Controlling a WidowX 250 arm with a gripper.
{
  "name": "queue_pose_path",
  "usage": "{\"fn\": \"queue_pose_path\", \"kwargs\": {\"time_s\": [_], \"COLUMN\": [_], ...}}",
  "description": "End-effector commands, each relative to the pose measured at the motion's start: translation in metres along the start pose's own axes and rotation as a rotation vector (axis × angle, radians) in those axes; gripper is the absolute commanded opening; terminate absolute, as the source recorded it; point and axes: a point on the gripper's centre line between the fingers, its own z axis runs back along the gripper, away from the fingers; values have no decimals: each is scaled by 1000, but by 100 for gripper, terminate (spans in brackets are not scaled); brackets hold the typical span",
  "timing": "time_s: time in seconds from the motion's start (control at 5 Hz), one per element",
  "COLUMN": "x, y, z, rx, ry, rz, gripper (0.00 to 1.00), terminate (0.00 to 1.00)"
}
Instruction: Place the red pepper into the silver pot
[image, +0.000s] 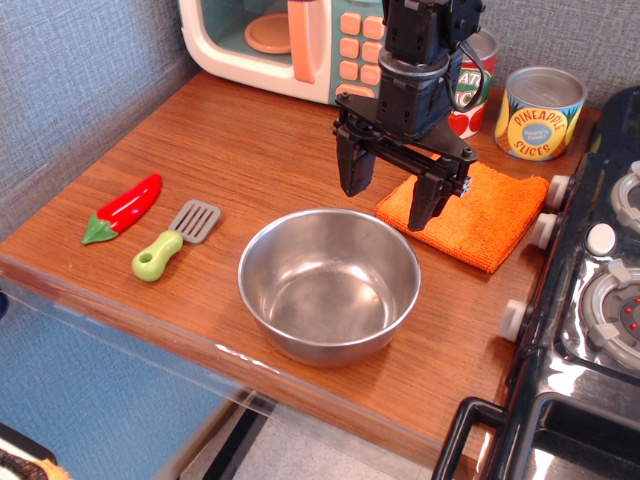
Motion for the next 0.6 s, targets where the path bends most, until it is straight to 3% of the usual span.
{"fn": "queue_pose_path", "kwargs": {"time_s": [0.0,0.4], "x": [0,14], "y": [0,35], "z": [0,24], "rx": [0,-29], "ry": [0,-62], "rz": [0,79], "gripper": [100,100], "terminate": [0,0]}}
